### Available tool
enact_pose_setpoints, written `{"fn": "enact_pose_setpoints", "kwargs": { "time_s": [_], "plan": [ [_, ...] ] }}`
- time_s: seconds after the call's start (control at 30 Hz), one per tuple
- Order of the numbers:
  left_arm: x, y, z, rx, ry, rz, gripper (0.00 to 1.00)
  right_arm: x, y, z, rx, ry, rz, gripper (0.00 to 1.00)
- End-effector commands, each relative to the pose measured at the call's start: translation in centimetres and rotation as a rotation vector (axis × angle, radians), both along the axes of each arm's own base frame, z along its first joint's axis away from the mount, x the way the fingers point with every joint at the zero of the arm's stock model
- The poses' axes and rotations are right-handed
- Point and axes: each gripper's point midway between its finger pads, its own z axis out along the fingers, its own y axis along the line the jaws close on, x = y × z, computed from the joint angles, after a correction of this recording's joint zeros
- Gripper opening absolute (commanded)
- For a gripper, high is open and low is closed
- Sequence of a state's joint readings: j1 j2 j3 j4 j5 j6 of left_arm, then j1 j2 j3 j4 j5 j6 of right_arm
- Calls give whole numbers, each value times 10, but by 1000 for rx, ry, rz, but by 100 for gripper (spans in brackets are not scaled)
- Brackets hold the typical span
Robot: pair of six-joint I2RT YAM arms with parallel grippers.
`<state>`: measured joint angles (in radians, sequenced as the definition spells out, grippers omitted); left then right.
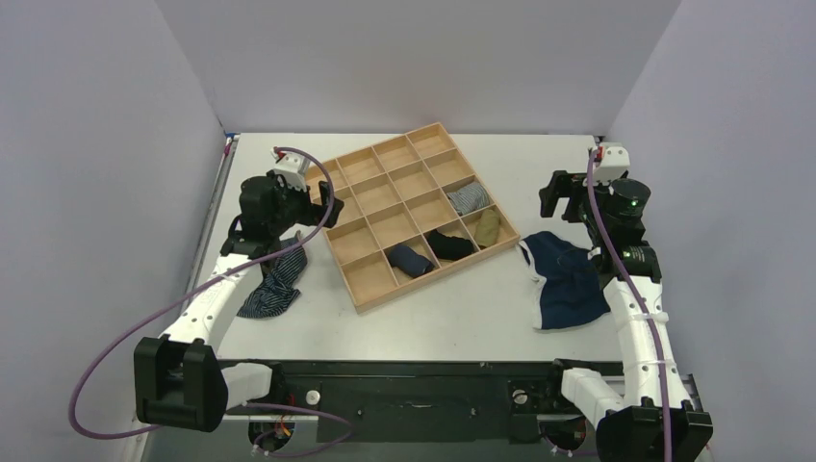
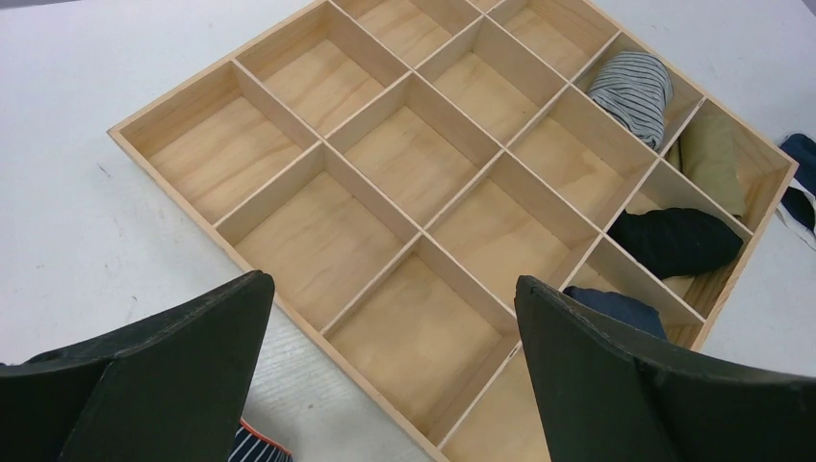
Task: Roll the underwear
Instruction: Move the storage box to the corner of the board.
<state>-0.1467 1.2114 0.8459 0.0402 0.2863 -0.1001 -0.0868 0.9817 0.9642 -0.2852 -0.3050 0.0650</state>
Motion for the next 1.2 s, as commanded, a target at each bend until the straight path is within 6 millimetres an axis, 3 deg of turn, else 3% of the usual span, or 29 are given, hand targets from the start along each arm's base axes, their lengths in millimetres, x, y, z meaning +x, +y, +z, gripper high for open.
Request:
{"fn": "enact_pose_setpoints", "kwargs": {
  "time_s": [0.0, 0.43, 0.6, 0.73, 0.87, 1.17],
  "plan": [
    [-2, -3, 26, -18, -70, -30, 97, 0, 3, 13, -4, -58, 30, 89],
    [-13, -15, 24, 23, -54, -146, 97, -1, 8, 13, 6, -66, 59, 89],
    [-18, -27, 19, 118, -17, -225, 97, -5, 18, 2, -12, -39, 143, 89],
    [-21, -44, 1, 253, 37, -273, 97, -7, 22, -1, -29, -29, 180, 89],
    [-24, -71, -33, 406, 138, -341, 97, -8, 22, -6, -31, -13, 183, 89],
    [16, -106, -83, 580, 246, -429, 98, -10, 26, -12, -31, 6, 208, 89]
  ]
}}
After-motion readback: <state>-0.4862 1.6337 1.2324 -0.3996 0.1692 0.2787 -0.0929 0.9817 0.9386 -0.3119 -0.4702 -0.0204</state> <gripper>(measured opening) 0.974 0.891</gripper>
